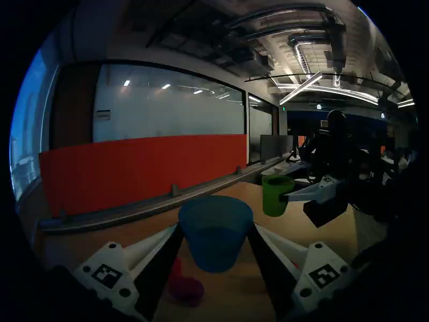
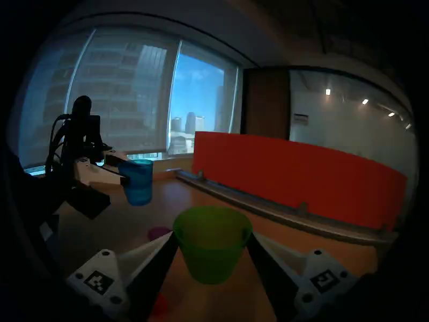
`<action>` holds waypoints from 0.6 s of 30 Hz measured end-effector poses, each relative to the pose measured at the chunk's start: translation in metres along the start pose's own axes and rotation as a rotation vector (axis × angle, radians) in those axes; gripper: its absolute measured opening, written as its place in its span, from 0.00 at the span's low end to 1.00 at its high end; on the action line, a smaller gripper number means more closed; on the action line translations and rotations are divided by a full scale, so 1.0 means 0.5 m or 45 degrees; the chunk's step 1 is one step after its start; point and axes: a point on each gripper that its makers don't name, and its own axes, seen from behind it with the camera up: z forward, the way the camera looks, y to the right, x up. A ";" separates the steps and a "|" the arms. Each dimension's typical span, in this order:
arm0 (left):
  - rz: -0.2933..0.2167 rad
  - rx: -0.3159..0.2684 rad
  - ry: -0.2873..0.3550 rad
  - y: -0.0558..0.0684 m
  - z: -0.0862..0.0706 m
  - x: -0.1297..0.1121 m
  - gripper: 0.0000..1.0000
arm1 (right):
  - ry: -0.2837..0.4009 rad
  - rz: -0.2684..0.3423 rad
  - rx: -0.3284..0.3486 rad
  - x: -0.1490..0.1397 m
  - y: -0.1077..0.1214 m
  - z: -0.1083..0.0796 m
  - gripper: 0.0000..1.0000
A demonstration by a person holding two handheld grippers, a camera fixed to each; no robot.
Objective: Pour water
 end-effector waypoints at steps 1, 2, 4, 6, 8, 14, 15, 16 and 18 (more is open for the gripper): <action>0.003 0.003 0.003 -0.001 -0.002 0.002 0.84 | 0.002 0.000 0.005 0.002 -0.003 0.002 0.91; 0.006 0.006 0.006 -0.002 -0.004 0.004 0.84 | 0.005 -0.001 0.012 0.004 -0.006 0.004 0.91; 0.014 0.013 0.012 -0.005 -0.008 0.008 0.84 | 0.008 -0.003 0.024 0.006 -0.014 0.007 0.91; 0.022 0.020 0.017 -0.008 -0.012 0.012 0.84 | 0.011 -0.006 0.038 0.009 -0.022 0.011 0.91; 0.029 0.027 0.018 -0.011 -0.016 0.016 0.84 | 0.012 -0.009 0.052 0.010 -0.030 0.014 0.91; 0.060 0.049 0.023 -0.022 -0.026 0.027 0.84 | 0.026 -0.009 0.090 0.016 -0.055 0.025 0.91; 0.063 0.052 0.025 -0.023 -0.028 0.030 0.84 | 0.028 -0.007 0.096 0.017 -0.058 0.027 0.91; 0.067 0.055 0.027 -0.024 -0.029 0.032 0.84 | 0.030 -0.004 0.103 0.017 -0.062 0.029 0.91; 0.073 0.061 0.033 -0.025 -0.032 0.037 0.84 | 0.034 0.001 0.115 0.017 -0.069 0.034 0.91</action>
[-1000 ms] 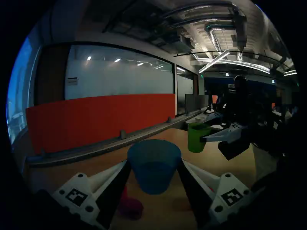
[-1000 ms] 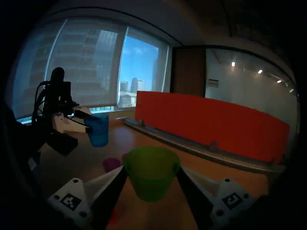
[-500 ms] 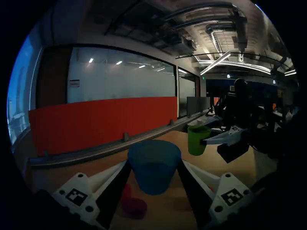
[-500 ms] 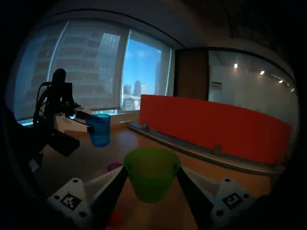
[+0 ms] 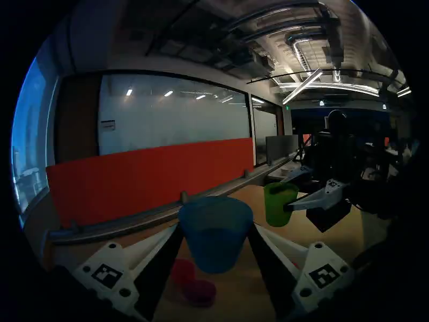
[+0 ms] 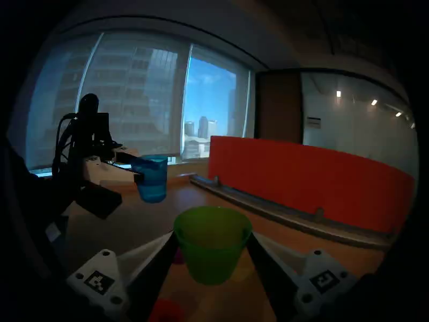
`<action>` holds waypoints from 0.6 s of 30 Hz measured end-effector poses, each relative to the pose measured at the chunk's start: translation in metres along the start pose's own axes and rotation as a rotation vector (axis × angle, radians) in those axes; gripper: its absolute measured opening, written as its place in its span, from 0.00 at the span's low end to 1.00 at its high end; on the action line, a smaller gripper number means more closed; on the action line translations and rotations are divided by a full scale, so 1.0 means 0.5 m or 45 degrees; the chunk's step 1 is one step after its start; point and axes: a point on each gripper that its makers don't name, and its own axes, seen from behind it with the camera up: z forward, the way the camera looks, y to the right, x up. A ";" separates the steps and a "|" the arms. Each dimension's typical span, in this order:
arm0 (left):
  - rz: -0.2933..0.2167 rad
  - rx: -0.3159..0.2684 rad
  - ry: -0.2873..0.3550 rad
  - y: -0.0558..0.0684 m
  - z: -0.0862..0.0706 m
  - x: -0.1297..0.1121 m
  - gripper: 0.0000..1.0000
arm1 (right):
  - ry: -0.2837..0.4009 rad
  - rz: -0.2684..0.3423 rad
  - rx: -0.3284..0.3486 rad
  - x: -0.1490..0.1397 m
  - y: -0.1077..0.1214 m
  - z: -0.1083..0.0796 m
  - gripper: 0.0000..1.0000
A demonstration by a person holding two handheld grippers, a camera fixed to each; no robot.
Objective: Pour water
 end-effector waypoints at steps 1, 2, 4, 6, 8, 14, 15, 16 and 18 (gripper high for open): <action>0.002 0.002 0.003 0.000 -0.001 0.002 0.84 | 0.002 0.002 0.006 0.000 -0.003 0.002 0.91; 0.004 0.005 0.007 -0.001 -0.002 0.005 0.84 | 0.003 0.004 0.012 0.000 -0.006 0.005 0.91; 0.009 0.009 0.014 -0.001 -0.004 0.011 0.84 | 0.004 0.007 0.023 0.000 -0.013 0.010 0.91; 0.014 0.012 0.022 -0.002 -0.006 0.017 0.84 | 0.006 0.010 0.034 0.000 -0.020 0.015 0.91; 0.018 0.015 0.029 -0.002 -0.007 0.024 0.84 | 0.009 0.011 0.044 0.001 -0.027 0.021 0.91; 0.035 0.021 0.049 -0.002 -0.009 0.036 0.84 | 0.016 0.022 0.079 0.003 -0.045 0.036 0.91; 0.041 0.023 0.052 -0.002 -0.009 0.037 0.84 | 0.016 0.024 0.085 0.002 -0.048 0.038 0.91; 0.047 0.025 0.054 -0.002 -0.010 0.039 0.84 | 0.015 0.025 0.091 0.001 -0.051 0.040 0.91; 0.061 0.031 0.061 -0.002 -0.011 0.043 0.84 | 0.012 0.029 0.102 -0.001 -0.057 0.044 0.91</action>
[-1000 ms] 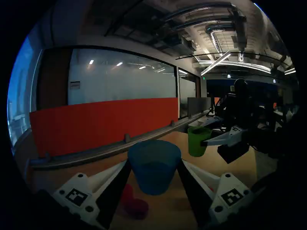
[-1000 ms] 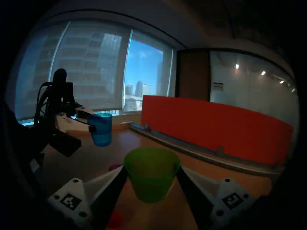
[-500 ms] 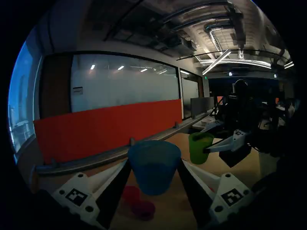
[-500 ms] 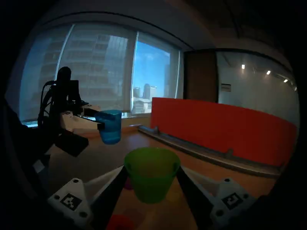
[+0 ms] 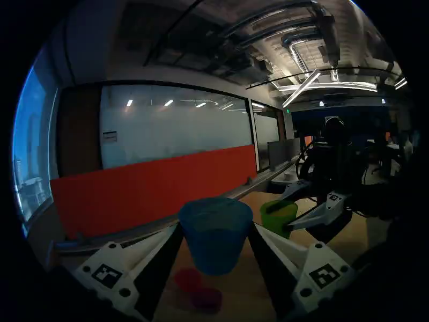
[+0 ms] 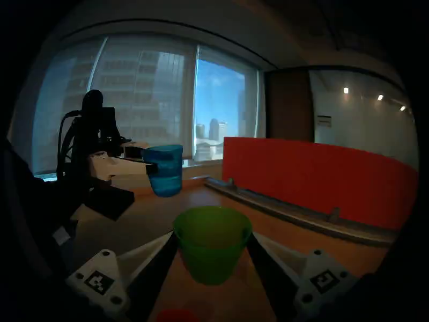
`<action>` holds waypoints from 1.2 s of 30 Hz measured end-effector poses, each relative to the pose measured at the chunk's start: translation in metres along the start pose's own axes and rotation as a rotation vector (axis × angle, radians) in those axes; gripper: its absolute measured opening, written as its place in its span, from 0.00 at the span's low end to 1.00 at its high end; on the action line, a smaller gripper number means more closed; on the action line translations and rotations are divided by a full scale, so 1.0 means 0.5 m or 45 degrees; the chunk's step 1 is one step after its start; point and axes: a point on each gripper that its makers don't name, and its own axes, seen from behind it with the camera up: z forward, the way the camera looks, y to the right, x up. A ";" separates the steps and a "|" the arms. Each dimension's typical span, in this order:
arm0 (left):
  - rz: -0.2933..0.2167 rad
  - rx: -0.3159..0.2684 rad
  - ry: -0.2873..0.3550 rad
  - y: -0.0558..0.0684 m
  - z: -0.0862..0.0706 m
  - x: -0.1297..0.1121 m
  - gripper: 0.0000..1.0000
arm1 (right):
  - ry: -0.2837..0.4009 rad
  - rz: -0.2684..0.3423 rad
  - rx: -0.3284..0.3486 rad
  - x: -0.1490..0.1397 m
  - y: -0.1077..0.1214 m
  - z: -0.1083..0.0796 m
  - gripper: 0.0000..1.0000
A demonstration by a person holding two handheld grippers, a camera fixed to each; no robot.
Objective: Pour water
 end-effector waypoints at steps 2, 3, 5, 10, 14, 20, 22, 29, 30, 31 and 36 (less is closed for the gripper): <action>0.014 0.009 0.008 -0.001 -0.001 0.005 0.84 | -0.005 0.003 0.010 -0.003 -0.005 0.005 0.91; 0.019 0.013 0.012 -0.002 -0.001 0.007 0.84 | -0.006 0.004 0.015 -0.005 -0.007 0.007 0.91; 0.030 0.019 0.020 -0.004 -0.002 0.011 0.84 | -0.010 0.006 0.025 -0.008 -0.012 0.011 0.91; 0.053 0.028 0.043 -0.007 -0.003 0.023 0.84 | -0.013 0.009 0.052 -0.011 -0.027 0.021 0.91; 0.090 0.041 0.058 -0.012 -0.003 0.032 0.84 | -0.011 0.011 0.073 -0.012 -0.036 0.027 0.91; 0.183 0.063 0.070 -0.015 -0.002 0.044 0.84 | -0.007 0.017 0.102 -0.016 -0.048 0.036 0.91; 0.211 0.060 0.072 -0.010 -0.001 0.047 0.84 | -0.008 0.018 0.112 -0.018 -0.053 0.039 0.91; 0.272 0.055 0.075 -0.001 0.006 0.054 0.84 | -0.014 0.025 0.141 -0.026 -0.067 0.045 0.91; 0.280 0.057 0.077 -0.001 0.007 0.056 0.84 | -0.015 0.025 0.144 -0.026 -0.069 0.045 0.91; 0.288 0.059 0.080 -0.002 0.007 0.058 0.84 | -0.017 0.025 0.147 -0.027 -0.071 0.046 0.91; 0.332 0.073 0.090 -0.004 0.008 0.069 0.84 | -0.024 0.023 0.160 -0.032 -0.079 0.047 0.91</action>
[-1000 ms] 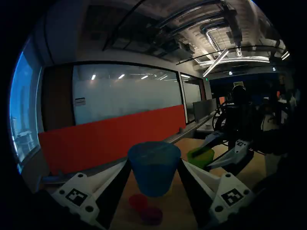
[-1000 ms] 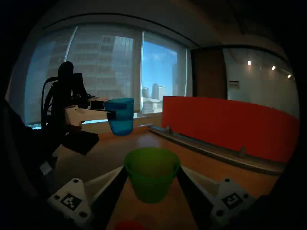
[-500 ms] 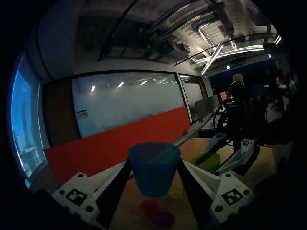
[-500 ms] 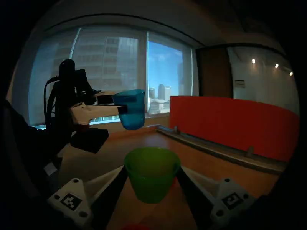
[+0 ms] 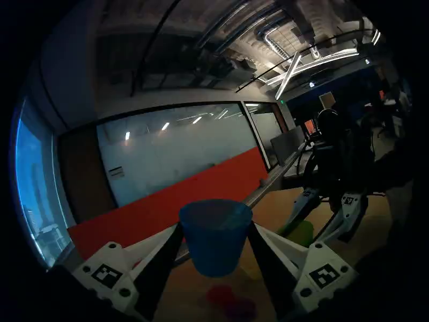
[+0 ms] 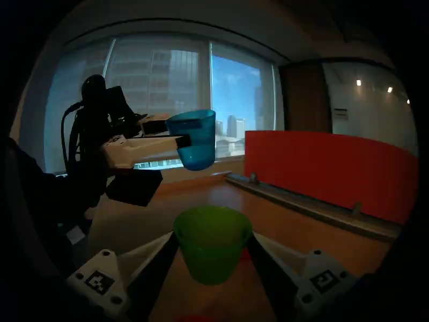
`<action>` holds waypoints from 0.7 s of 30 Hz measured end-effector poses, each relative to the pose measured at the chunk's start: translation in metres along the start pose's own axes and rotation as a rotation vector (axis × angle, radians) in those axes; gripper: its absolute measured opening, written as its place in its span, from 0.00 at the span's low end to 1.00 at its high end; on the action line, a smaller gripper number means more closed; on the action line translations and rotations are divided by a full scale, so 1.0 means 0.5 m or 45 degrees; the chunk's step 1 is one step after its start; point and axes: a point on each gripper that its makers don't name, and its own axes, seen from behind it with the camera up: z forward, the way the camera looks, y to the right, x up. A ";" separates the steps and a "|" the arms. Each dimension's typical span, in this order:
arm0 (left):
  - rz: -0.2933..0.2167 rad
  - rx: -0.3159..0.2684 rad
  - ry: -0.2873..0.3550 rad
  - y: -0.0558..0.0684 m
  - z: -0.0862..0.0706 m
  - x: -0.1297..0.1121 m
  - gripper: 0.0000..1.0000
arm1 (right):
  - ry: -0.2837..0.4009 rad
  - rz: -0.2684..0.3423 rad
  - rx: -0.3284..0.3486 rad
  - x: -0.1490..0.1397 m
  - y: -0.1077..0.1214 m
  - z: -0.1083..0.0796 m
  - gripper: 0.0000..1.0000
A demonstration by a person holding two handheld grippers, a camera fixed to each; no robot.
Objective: Pour water
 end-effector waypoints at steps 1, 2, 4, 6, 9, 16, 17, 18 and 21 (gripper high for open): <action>0.008 0.003 0.001 -0.001 0.001 0.002 0.84 | -0.002 0.000 0.003 -0.001 -0.001 0.000 0.91; 0.015 0.006 0.003 -0.002 0.001 0.004 0.84 | -0.003 0.000 0.005 -0.002 -0.003 0.001 0.91; 0.030 0.008 0.006 -0.003 0.002 0.009 0.84 | -0.004 0.000 0.011 -0.002 -0.006 0.002 0.91; 0.047 0.009 0.008 -0.003 0.003 0.014 0.84 | -0.005 -0.001 0.018 -0.003 -0.010 0.004 0.90; 0.081 0.008 0.010 -0.001 0.004 0.021 0.84 | -0.007 -0.002 0.028 -0.002 -0.017 0.006 0.91; 0.169 0.010 0.014 0.003 0.005 0.042 0.84 | -0.013 -0.010 0.049 -0.003 -0.030 0.010 0.91; 0.181 0.011 0.014 0.003 0.006 0.045 0.84 | -0.014 -0.011 0.052 -0.003 -0.032 0.010 0.91; 0.193 0.012 0.014 0.002 0.006 0.047 0.84 | -0.015 -0.012 0.054 -0.003 -0.034 0.010 0.91; 0.223 0.016 0.013 0.001 0.007 0.051 0.84 | -0.017 -0.013 0.060 -0.004 -0.037 0.011 0.91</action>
